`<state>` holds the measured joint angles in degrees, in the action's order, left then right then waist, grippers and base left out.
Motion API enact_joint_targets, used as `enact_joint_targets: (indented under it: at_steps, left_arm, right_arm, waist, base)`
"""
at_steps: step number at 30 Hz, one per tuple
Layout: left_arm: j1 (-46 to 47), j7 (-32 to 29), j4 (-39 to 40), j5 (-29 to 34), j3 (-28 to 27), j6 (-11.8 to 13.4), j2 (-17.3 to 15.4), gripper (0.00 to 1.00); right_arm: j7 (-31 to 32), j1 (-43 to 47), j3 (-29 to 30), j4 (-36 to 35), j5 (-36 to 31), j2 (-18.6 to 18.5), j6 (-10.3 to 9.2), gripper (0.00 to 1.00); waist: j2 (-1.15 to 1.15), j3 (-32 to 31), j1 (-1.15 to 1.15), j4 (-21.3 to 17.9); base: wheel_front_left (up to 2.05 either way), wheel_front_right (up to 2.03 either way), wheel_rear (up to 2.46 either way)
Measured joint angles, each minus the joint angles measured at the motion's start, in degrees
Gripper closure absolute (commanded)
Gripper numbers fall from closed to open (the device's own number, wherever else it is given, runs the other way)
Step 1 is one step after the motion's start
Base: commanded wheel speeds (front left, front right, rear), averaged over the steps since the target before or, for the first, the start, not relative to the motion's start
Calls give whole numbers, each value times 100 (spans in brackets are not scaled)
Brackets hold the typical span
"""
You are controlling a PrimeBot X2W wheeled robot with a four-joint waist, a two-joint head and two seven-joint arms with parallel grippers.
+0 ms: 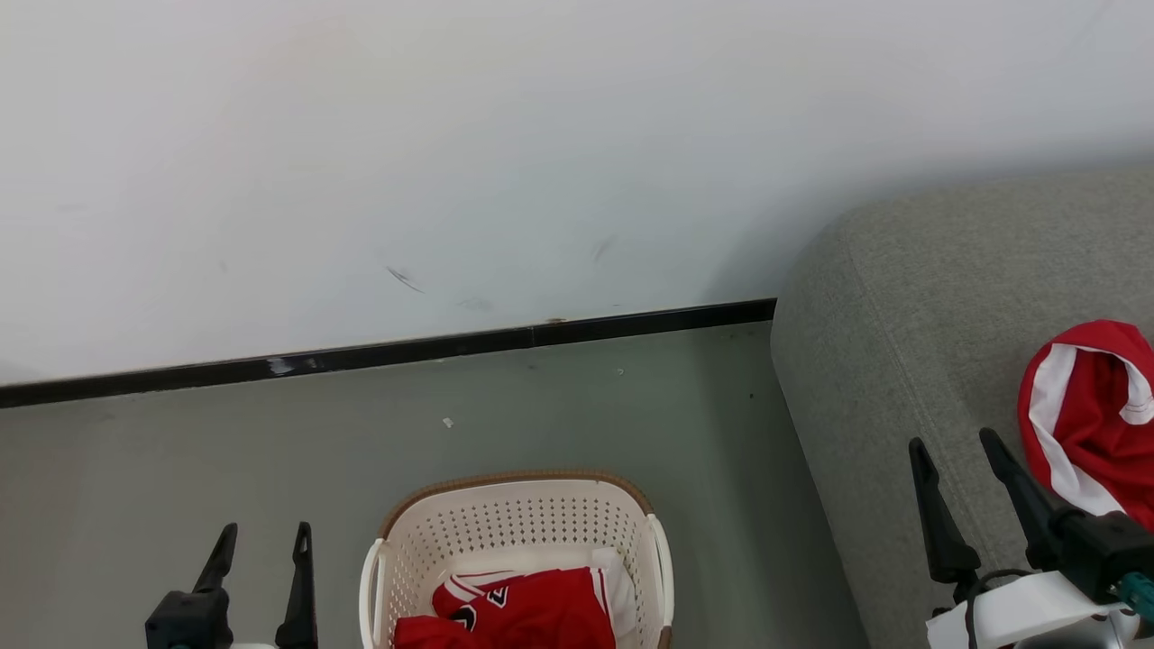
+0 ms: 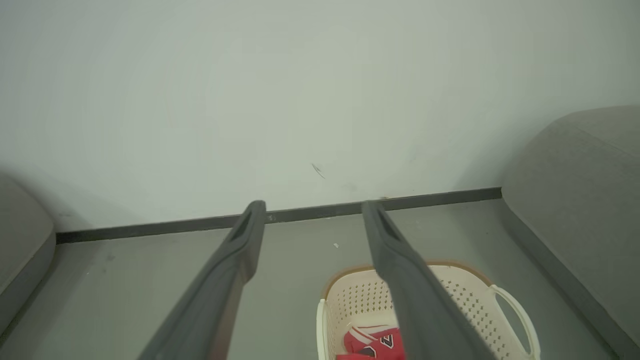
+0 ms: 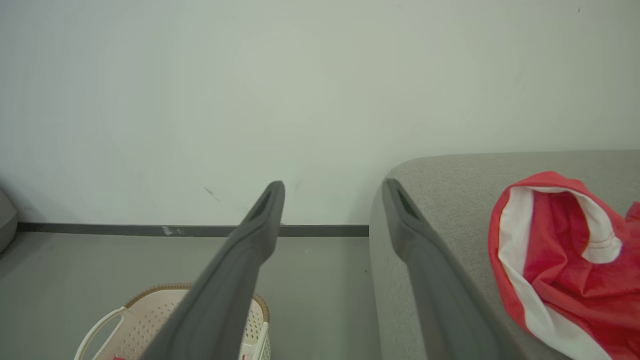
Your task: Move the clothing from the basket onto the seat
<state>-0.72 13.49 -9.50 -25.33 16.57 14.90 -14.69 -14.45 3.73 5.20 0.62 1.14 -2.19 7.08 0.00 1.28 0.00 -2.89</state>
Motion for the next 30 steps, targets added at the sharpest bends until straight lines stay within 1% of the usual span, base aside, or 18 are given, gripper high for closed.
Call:
enact_joint_targets:
  at_steps: [6,11,15,22,30]
  left_arm:
    - [79,-165,-110,83,182,-102,-38,0]
    - [447,-354,-259,183,417,-216,-48,0]
    - [813,-533,-442,341,679,-420,-14,0]
    - [1303,-797,-944,531,1088,-650,69,0]
    - [1594,-1098,-1567,1039,1719,-996,71,0]
  right_arm:
    - [0,1,74,-54,1,0,0,0]
    - [0,1,131,-182,35,0,0,0]
    - [0,2,131,-231,99,1,0,0]
    - [0,-5,196,-400,132,2,0,0]
    - [0,-76,264,-621,158,4,0,0]
  waist:
    - [0,115,0,-19]
    - [0,260,0,-48]
    - [0,401,0,-81]
    - [0,702,0,-156]
    - [0,1119,0,-261]
  base:
    - [0,0,0]
    - [0,0,0]
    - [0,0,0]
    - [0,0,0]
    - [0,0,0]
